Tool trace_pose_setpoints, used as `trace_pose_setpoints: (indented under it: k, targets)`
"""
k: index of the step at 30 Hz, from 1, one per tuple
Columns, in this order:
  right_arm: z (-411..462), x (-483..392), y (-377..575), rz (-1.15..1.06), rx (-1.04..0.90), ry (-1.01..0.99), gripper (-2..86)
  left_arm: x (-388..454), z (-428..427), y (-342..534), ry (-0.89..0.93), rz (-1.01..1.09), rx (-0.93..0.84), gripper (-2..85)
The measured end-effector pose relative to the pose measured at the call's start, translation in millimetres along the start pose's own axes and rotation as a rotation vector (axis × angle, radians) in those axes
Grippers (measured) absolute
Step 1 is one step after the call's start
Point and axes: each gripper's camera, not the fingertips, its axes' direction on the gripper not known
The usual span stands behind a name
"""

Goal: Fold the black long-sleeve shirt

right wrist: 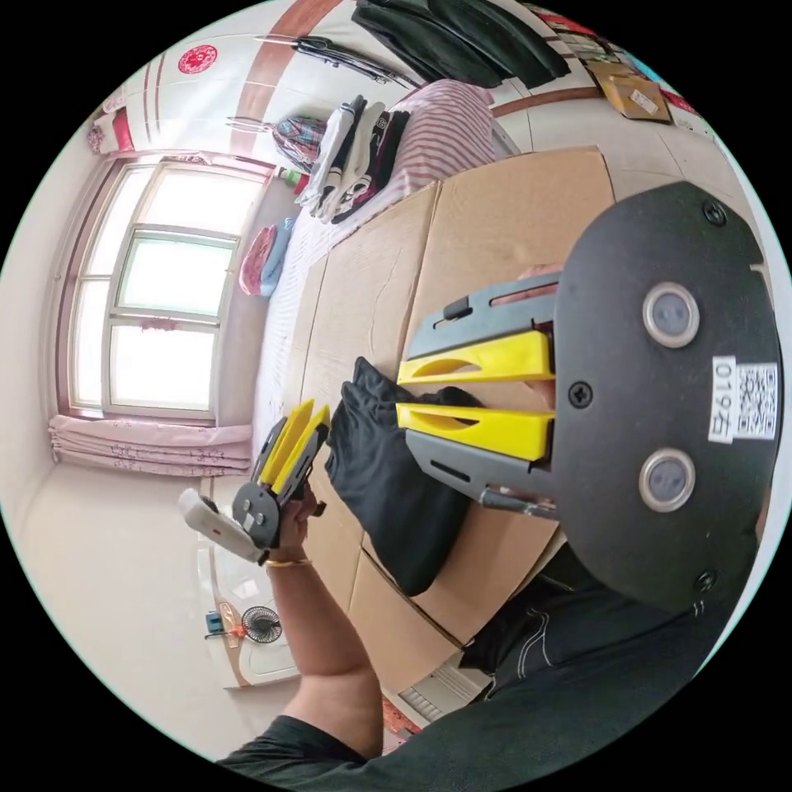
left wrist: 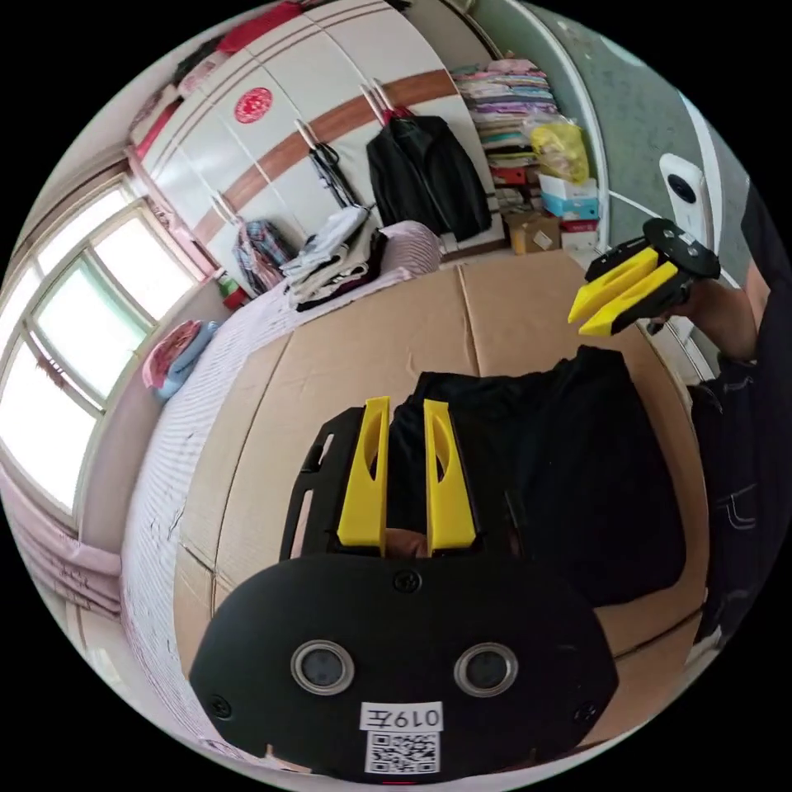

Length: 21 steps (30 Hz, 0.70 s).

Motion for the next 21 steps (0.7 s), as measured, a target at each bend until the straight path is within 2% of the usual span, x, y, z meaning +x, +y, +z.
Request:
trace_pose_setpoints:
  k: [2,4,9,11,13,21]
  targets:
    - [8.8,12.5,13.4,0.037,-0.019,-0.063,6.6,-12.1,29.9,-22.2,0.143,0.098,-0.068,7.2]
    - [16.2,27.0,23.2,0.107,-0.031,-0.116,6.4,-25.9,46.0,-38.5,0.207,0.118,-0.090,7.6]
    - [26.8,45.7,45.0,0.147,-0.035,-0.122,6.3,-77.8,93.2,-70.5,0.442,0.046,-0.131,7.6]
    - [29.0,49.9,52.8,0.142,-0.043,-0.143,6.2,-99.9,118.1,-76.1,0.612,0.022,-0.139,7.4]
    - [31.6,51.4,59.7,0.141,-0.050,-0.151,6.1,-111.0,135.4,-78.7,0.703,0.014,-0.147,7.3]
    - [46.7,51.7,84.7,0.155,-0.068,-0.171,6.2,-140.1,193.9,-103.2,0.767,0.057,-0.226,7.2]
